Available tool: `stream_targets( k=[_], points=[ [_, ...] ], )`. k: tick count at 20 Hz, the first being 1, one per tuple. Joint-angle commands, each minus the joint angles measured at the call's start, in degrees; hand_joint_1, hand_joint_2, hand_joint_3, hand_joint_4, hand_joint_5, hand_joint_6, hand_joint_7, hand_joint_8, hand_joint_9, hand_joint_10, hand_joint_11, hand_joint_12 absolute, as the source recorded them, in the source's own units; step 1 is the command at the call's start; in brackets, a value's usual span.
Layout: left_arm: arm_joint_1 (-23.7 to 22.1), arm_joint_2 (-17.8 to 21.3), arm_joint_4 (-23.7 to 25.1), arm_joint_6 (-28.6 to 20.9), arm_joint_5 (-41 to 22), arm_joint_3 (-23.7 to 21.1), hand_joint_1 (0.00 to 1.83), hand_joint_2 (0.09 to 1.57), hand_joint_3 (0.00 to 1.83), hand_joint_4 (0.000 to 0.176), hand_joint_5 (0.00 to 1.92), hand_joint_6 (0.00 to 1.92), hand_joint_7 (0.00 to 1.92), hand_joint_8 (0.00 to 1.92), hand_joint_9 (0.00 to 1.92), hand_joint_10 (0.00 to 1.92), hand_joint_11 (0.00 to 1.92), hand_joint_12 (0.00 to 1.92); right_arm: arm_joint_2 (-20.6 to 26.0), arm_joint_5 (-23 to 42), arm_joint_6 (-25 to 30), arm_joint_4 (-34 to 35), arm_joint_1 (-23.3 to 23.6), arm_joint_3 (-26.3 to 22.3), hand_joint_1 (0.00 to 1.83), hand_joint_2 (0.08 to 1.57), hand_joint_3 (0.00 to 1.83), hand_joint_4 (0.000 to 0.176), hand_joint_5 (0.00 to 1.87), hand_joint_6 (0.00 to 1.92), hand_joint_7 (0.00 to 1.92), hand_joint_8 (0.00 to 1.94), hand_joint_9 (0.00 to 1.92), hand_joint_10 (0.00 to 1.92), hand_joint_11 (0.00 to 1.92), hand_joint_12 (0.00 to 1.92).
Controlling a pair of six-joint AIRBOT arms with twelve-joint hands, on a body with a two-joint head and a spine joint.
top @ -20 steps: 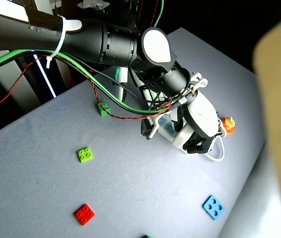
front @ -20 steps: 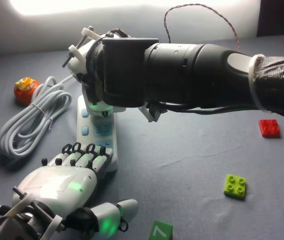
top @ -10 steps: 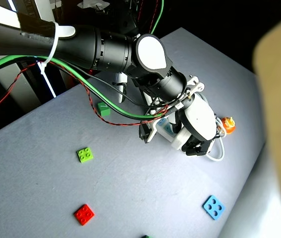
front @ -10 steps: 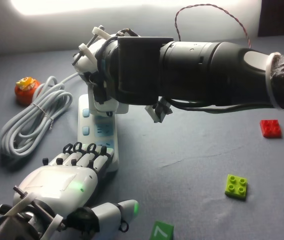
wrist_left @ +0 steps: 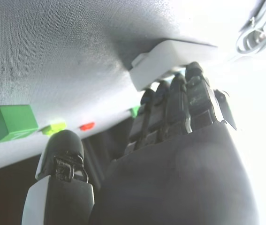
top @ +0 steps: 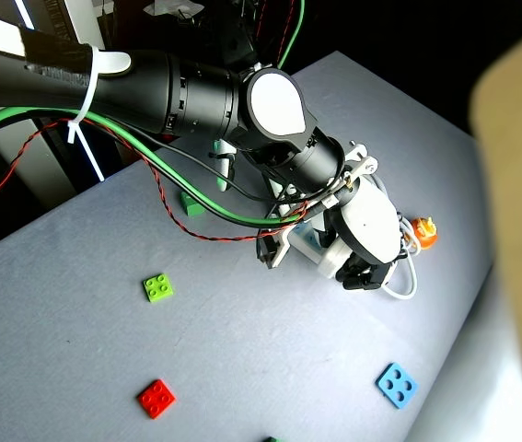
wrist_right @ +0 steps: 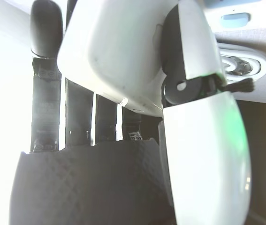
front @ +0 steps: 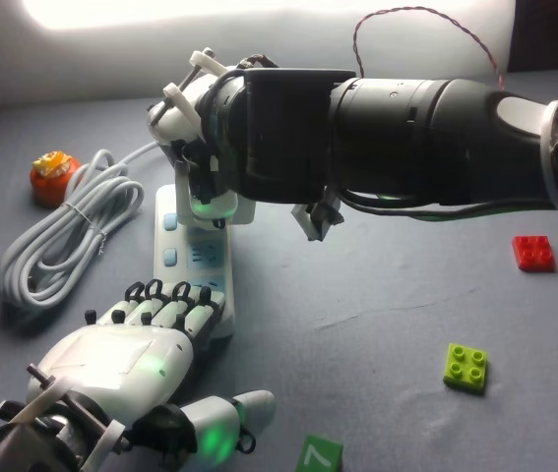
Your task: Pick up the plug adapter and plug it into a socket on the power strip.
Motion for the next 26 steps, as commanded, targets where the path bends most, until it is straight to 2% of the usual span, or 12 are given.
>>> stream_targets(
  k=[1,3,4,5,6,7,12,14,17,21,25,26],
  points=[
    [-0.11,-0.32,1.92,-0.16,-0.94,0.15,0.01,1.25,0.00,0.000,0.06,0.00,0.05,0.00,0.02,0.01,0.01,0.01,-0.03,2.71,0.30,0.08,0.57,-0.72,1.12,1.13,0.00,0.000,0.94,1.03,1.04,0.21,1.12,0.01,0.66,1.15],
    [-0.11,-0.32,1.92,-0.16,-0.94,0.19,0.02,1.25,0.00,0.000,0.05,0.00,0.04,0.00,0.01,0.00,0.00,0.00,0.30,2.73,0.23,0.08,0.88,-0.86,1.09,1.14,0.00,0.000,0.92,1.07,1.06,0.06,1.08,0.00,0.62,1.14],
    [-0.11,-0.30,1.92,-0.16,-0.94,0.19,0.01,1.25,0.00,0.000,0.04,0.00,0.03,0.00,0.01,0.00,0.00,0.00,0.68,3.04,0.16,0.08,1.07,-0.99,1.06,1.09,0.00,0.000,0.82,0.53,1.05,0.03,1.05,0.00,0.58,1.16],
    [-0.15,-0.30,1.92,-0.20,-0.94,0.19,0.00,1.26,0.00,0.000,0.04,0.00,0.03,0.00,0.01,0.00,0.00,0.00,1.08,3.16,0.12,0.08,1.21,-1.20,1.06,1.05,0.00,0.000,0.86,0.24,1.04,0.01,1.04,0.00,0.58,1.13],
    [-0.21,-0.30,1.92,-0.20,-0.94,0.19,0.01,1.26,0.00,0.000,0.04,0.00,0.03,0.00,0.01,0.00,0.01,0.00,1.42,3.16,-0.18,0.08,1.32,-1.49,1.06,1.03,0.00,0.000,0.88,0.10,1.03,0.00,1.03,0.00,0.56,1.13],
    [-0.26,-0.30,1.92,-0.20,-0.94,0.19,0.00,1.26,0.00,0.000,0.03,0.00,0.03,0.00,0.00,0.00,0.00,0.00,1.81,3.21,-0.51,0.07,1.44,-1.88,1.06,1.03,0.00,0.000,0.88,0.04,1.02,0.00,1.02,0.00,0.55,1.13],
    [-0.51,-0.29,1.92,-0.20,-0.94,0.19,0.04,1.26,0.00,0.000,0.05,0.01,0.04,0.01,0.01,0.00,0.00,0.00,6.37,3.60,-0.62,-0.08,3.35,-6.37,1.01,1.04,0.01,0.000,0.77,0.00,0.89,0.00,0.90,0.00,0.44,1.08],
    [-0.77,-0.28,1.92,-0.20,-0.94,0.18,0.03,1.25,0.00,0.000,0.05,0.01,0.05,0.01,0.02,0.00,0.01,0.00,9.35,4.62,3.79,-7.08,4.35,-9.79,0.99,1.01,0.00,0.000,0.70,0.00,0.82,0.00,0.84,0.00,0.40,1.07],
    [-1.36,-0.12,1.92,-0.20,-0.93,0.17,0.05,1.25,0.00,0.000,0.04,0.00,0.03,0.00,0.00,0.00,0.00,0.00,14.18,4.72,3.81,-7.49,6.02,-15.03,0.93,1.01,0.00,0.000,0.60,0.00,0.68,0.00,0.70,0.00,0.27,1.06],
    [-3.00,1.07,1.91,-0.35,0.44,0.22,0.08,1.25,0.00,0.000,0.05,0.00,0.03,0.01,0.01,0.00,0.00,0.00,24.86,6.36,3.69,-7.80,8.55,-26.41,0.91,1.01,0.00,0.000,0.50,0.00,0.56,0.00,0.56,0.00,0.11,1.08],
    [-5.00,3.23,1.91,-0.35,2.99,0.22,0.08,1.25,0.00,0.000,0.07,0.01,0.07,0.01,0.03,0.01,0.03,0.01,32.69,8.46,3.61,-7.92,9.09,-33.20,0.96,0.96,0.00,0.000,0.47,0.00,0.51,0.00,0.49,0.00,0.02,1.09],
    [-5.57,3.86,1.91,-0.36,3.32,0.17,0.09,1.24,0.00,0.000,0.05,0.00,0.06,0.00,0.03,0.00,0.01,0.01,34.48,8.66,2.14,-5.85,8.85,-34.73,0.93,0.95,0.00,0.000,0.45,0.00,0.47,0.00,0.44,0.00,0.00,1.06]
  ],
)
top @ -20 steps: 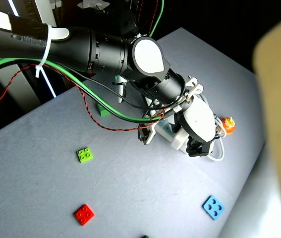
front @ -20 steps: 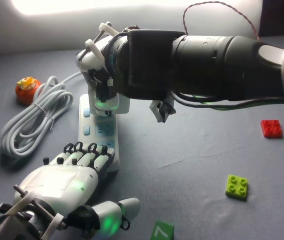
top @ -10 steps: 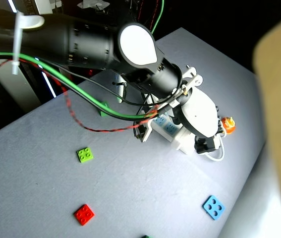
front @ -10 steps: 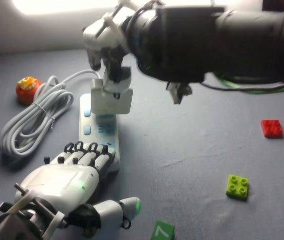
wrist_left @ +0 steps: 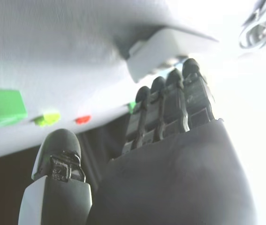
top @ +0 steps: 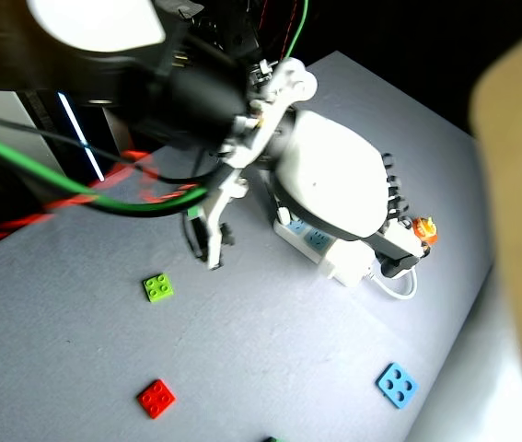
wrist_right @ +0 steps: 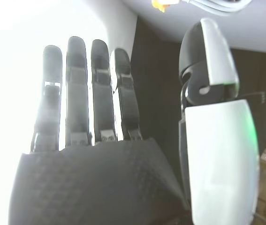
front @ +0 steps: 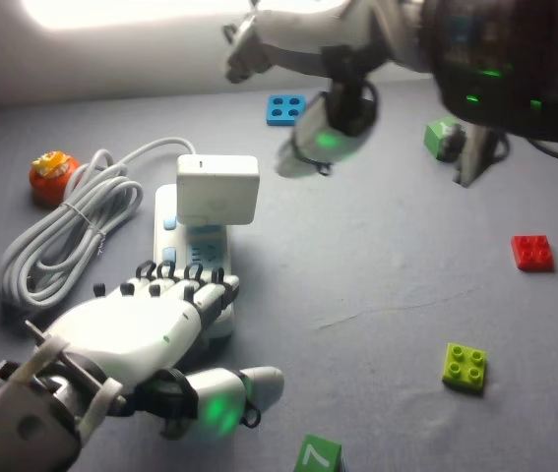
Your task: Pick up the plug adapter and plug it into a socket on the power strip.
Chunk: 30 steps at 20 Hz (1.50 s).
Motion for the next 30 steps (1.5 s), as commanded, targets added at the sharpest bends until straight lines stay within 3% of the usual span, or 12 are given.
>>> stream_targets(
  k=[1,5,9,11,13,15,18,22,26,27,29,30],
  points=[
    [-0.83,0.85,3.08,-0.34,-3.02,0.04,0.09,1.24,0.00,0.000,0.05,0.00,0.06,0.00,0.03,0.00,0.01,0.01,1.06,3.73,-2.11,0.84,0.11,-1.02,0.90,0.95,0.00,0.000,0.42,0.00,0.44,0.00,0.40,0.00,0.00,1.01],
    [-3.76,4.03,3.07,-0.62,1.06,-0.03,0.13,1.23,0.00,0.000,0.05,0.00,0.10,0.02,0.09,0.03,0.07,0.04,6.93,7.73,-8.44,9.13,-2.64,-5.40,0.71,0.90,0.00,0.000,0.37,0.01,0.41,0.01,0.37,0.01,0.00,0.90],
    [-6.29,7.56,3.07,-0.28,6.15,-0.24,0.17,1.19,0.00,0.000,0.25,0.03,0.39,0.05,0.37,0.07,0.00,0.76,10.56,11.35,-7.81,9.21,-5.12,-7.73,0.65,0.85,0.00,0.000,0.44,0.02,0.54,0.03,0.54,0.06,0.06,1.08],
    [-7.12,9.10,3.07,-0.34,7.59,-0.56,0.24,1.21,0.00,0.000,0.36,0.03,0.40,0.15,0.22,0.53,0.00,0.86,11.42,11.09,-8.38,9.22,-5.70,-8.37,0.61,0.85,0.00,0.000,0.49,0.01,0.60,0.09,0.59,0.22,0.12,1.18],
    [-8.01,10.57,3.07,-0.56,9.12,-0.86,0.31,1.19,0.00,0.000,0.10,1.08,0.08,1.30,0.07,1.39,0.00,1.48,12.29,11.01,-8.67,9.22,-6.42,-9.12,0.55,0.86,0.01,0.000,0.54,0.09,0.32,0.89,0.34,0.99,0.12,1.34],
    [-9.43,11.82,3.07,-0.66,11.22,-1.00,0.44,1.15,0.00,0.000,0.05,1.69,0.02,1.84,0.03,1.87,0.02,1.89,13.19,10.77,-8.69,9.22,-7.16,-10.00,0.52,0.87,0.00,0.000,0.10,1.21,0.09,1.50,0.16,1.52,0.09,1.68],
    [-13.76,13.53,3.07,0.37,14.75,-0.59,0.53,1.15,0.00,0.000,0.05,1.92,0.09,1.92,0.12,1.92,0.12,1.92,14.29,10.63,-8.74,9.23,-7.93,-10.85,0.45,0.91,0.00,0.000,0.00,1.81,0.10,1.93,0.18,1.91,0.17,1.92],
    [-18.67,14.01,3.07,4.17,18.08,1.20,0.34,1.22,0.01,0.000,0.88,1.90,0.88,1.92,0.75,1.92,0.55,1.92,15.02,10.56,-8.79,9.24,-7.64,-11.59,0.46,0.92,0.00,0.000,0.06,1.92,0.17,1.94,0.34,1.92,0.52,1.92],
    [-21.81,14.01,3.07,6.51,19.75,2.17,0.28,1.22,0.00,0.000,1.20,1.91,1.35,1.92,1.31,1.92,1.18,1.92,16.33,10.97,-10.51,9.23,-7.64,-13.06,0.34,0.95,0.00,0.000,0.82,1.92,0.95,1.94,0.99,1.92,1.13,1.92],
    [-22.40,14.00,3.07,7.45,20.08,2.14,0.30,1.23,0.00,0.009,1.21,1.92,1.37,1.92,1.33,1.92,1.23,1.92,16.82,11.52,-10.51,9.23,-7.61,-13.26,0.32,0.95,0.00,0.000,1.01,1.92,1.11,1.94,1.14,1.92,1.26,1.92],
    [-22.86,13.94,3.07,8.18,20.73,2.04,0.37,1.28,0.00,0.161,1.23,1.92,1.44,1.92,1.46,1.92,1.44,1.92,17.23,11.77,-10.58,9.23,-7.60,-13.27,0.25,0.99,0.00,0.000,1.33,1.92,1.39,1.94,1.39,1.92,1.38,1.92],
    [-22.91,13.93,3.07,8.26,20.86,1.85,0.43,1.32,0.01,0.173,1.27,1.92,1.47,1.92,1.49,1.92,1.50,1.92,17.43,11.75,-10.64,9.24,-7.64,-13.30,0.23,1.01,0.00,0.073,1.41,1.92,1.46,1.94,1.45,1.92,1.44,1.92]
  ],
)
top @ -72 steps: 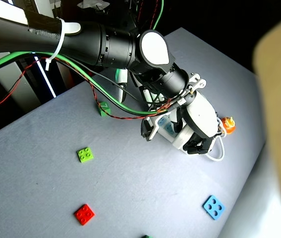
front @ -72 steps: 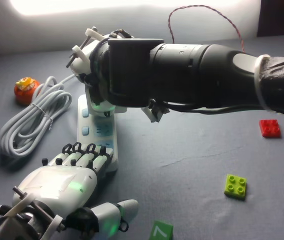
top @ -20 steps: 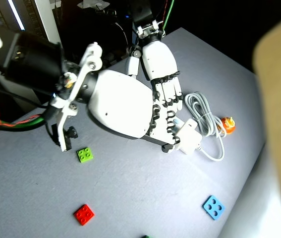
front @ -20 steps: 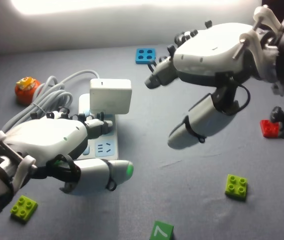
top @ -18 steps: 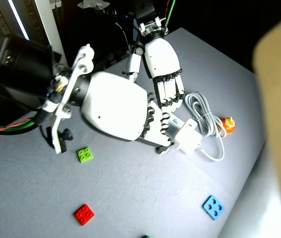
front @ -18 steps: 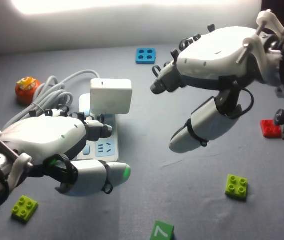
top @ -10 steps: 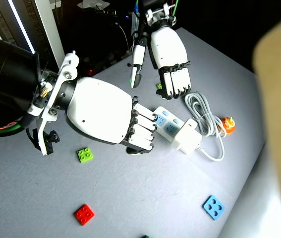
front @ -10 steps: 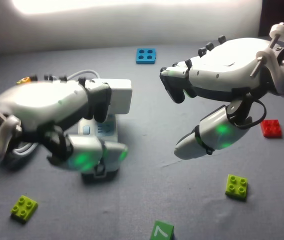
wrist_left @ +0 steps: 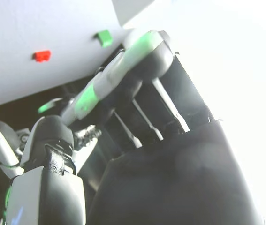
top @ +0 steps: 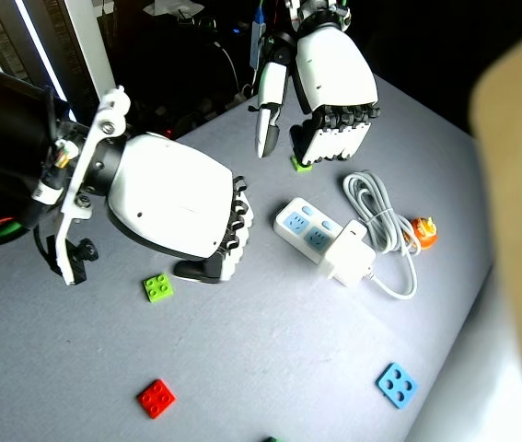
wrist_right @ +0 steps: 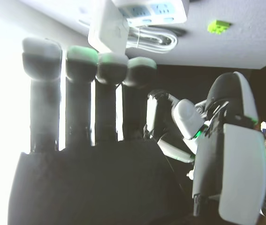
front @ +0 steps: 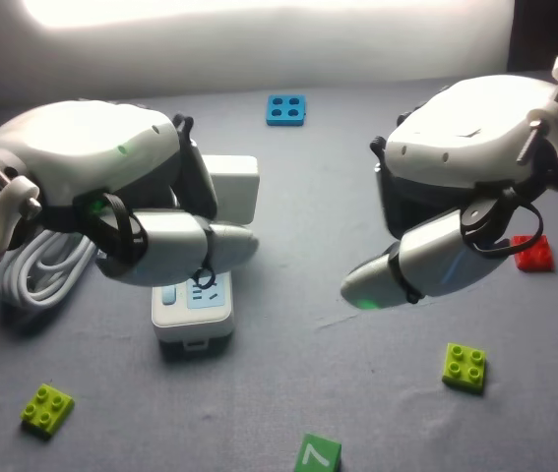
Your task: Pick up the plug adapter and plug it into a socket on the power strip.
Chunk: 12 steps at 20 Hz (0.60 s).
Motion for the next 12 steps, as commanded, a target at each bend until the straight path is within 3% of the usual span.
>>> stream_targets(
  k=[1,2,3,4,5,6,11,12],
  points=[
    [-0.83,0.52,2.11,-0.02,-2.50,-0.35,0.59,1.41,0.02,0.175,1.31,1.92,1.49,1.92,1.56,1.92,1.62,1.92,0.29,3.70,0.09,-1.01,0.57,-0.19,0.21,1.06,0.02,0.096,1.46,1.92,1.52,1.94,1.50,1.92,1.49,1.92],
    [-0.83,0.53,2.11,-0.02,-2.50,-0.67,0.92,1.38,0.00,0.176,1.39,1.92,1.49,1.92,1.58,1.92,1.65,1.92,0.45,3.68,-0.02,-1.01,0.52,-0.30,0.22,1.21,0.02,0.104,1.49,1.92,1.55,1.94,1.53,1.92,1.54,1.92],
    [-0.84,0.55,2.11,-0.03,-2.50,-1.02,1.09,1.37,0.00,0.176,1.43,1.92,1.51,1.92,1.59,1.92,1.66,1.92,0.49,3.63,-0.36,-1.01,0.52,-0.37,0.28,1.28,0.02,0.105,1.51,1.92,1.57,1.94,1.57,1.92,1.58,1.92],
    [-0.92,0.54,2.11,-0.11,-2.53,-1.26,1.18,1.37,0.00,0.176,1.43,1.92,1.49,1.92,1.56,1.92,1.62,1.92,0.49,3.63,-0.46,-1.01,0.60,-0.38,0.54,1.39,0.03,0.101,1.51,1.92,1.59,1.94,1.60,1.92,1.63,1.92],
    [-1.04,0.53,2.11,-0.11,-2.56,-1.43,1.21,1.34,0.00,0.176,1.44,1.92,1.50,1.92,1.55,1.92,1.59,1.92,0.50,3.63,-0.46,-1.01,0.68,-0.38,0.81,1.42,0.02,0.103,1.48,1.92,1.60,1.94,1.63,1.92,1.70,1.92],
    [-1.17,0.53,2.11,-0.11,-2.56,-1.52,1.21,1.35,0.00,0.176,1.44,1.92,1.51,1.92,1.55,1.92,1.57,1.92,0.56,3.57,-0.46,-1.01,0.74,-0.44,0.94,1.41,0.00,0.108,1.47,1.92,1.60,1.94,1.64,1.92,1.71,1.92],
    [-1.29,0.55,2.11,-0.05,-2.49,-1.64,1.04,1.41,0.01,0.176,1.42,1.92,1.49,1.92,1.54,1.92,1.57,1.92,1.25,3.10,-0.46,-1.01,0.74,-1.51,1.02,1.42,0.00,0.141,1.47,1.92,1.61,1.94,1.66,1.92,1.71,1.92],
    [-1.16,0.55,2.11,0.09,-2.49,-1.57,1.08,1.38,0.00,0.176,1.40,1.92,1.47,1.92,1.51,1.92,1.55,1.92,1.57,3.09,-0.29,-1.01,0.77,-1.54,0.99,1.42,0.00,0.144,1.46,1.92,1.61,1.94,1.65,1.92,1.68,1.92]
  ],
)
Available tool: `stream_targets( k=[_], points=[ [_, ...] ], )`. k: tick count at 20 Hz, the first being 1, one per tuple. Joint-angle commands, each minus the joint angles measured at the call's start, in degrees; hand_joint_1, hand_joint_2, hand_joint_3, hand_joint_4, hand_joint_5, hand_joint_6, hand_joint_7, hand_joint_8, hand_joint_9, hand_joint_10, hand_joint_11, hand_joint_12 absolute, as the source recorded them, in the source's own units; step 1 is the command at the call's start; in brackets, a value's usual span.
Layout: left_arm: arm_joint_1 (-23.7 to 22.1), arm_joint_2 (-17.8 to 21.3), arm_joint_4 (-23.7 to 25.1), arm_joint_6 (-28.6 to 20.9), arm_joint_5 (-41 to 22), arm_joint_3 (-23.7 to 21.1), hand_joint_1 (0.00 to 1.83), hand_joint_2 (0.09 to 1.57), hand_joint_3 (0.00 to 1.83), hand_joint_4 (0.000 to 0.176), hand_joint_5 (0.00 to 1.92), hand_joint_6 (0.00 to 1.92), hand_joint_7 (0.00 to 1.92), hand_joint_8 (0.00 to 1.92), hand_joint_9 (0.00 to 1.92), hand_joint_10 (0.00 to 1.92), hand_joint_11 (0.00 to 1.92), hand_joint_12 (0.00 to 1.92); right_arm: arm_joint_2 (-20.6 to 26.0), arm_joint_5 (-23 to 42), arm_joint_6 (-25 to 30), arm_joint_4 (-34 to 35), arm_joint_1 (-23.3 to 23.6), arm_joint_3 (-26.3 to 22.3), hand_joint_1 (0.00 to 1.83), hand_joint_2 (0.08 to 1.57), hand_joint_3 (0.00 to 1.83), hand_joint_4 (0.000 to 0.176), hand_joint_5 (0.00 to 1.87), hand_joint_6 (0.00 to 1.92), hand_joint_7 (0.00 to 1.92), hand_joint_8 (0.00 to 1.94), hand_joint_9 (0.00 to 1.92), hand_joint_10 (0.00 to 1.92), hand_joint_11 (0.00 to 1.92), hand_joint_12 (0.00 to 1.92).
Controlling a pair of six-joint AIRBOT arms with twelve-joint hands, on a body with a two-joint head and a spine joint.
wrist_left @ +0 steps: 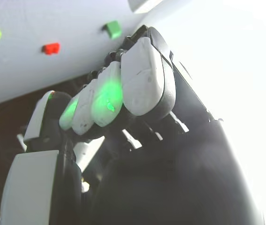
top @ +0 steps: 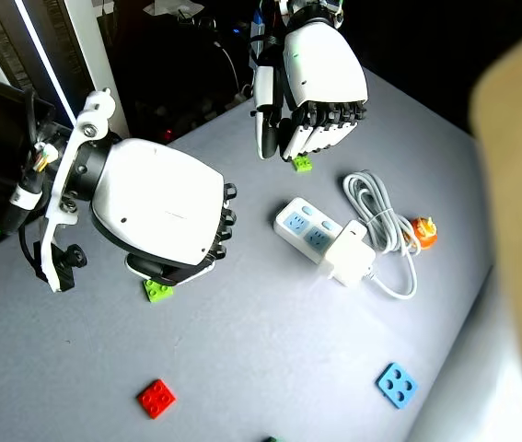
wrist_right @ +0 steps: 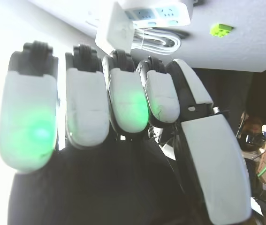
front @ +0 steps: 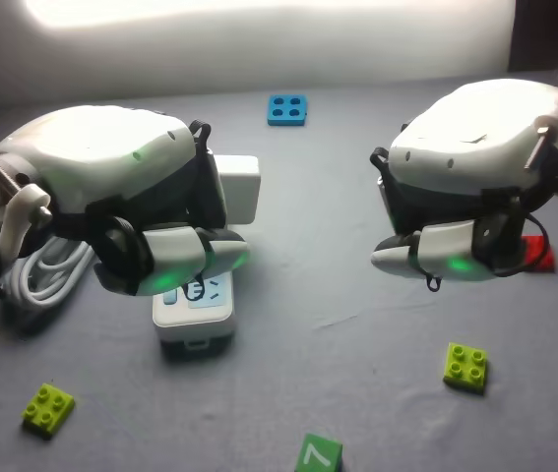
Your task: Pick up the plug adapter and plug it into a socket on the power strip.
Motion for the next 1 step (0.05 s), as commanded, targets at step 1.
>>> stream_targets(
  k=[1],
  points=[
    [-0.58,0.51,2.07,-0.04,-2.67,-0.11,1.08,1.38,0.00,0.176,1.40,1.92,1.47,1.92,1.51,1.92,1.55,1.92,0.70,3.29,0.29,-1.08,0.71,-0.24,0.99,1.42,0.00,0.144,1.46,1.92,1.61,1.94,1.65,1.92,1.68,1.92]
  ],
)
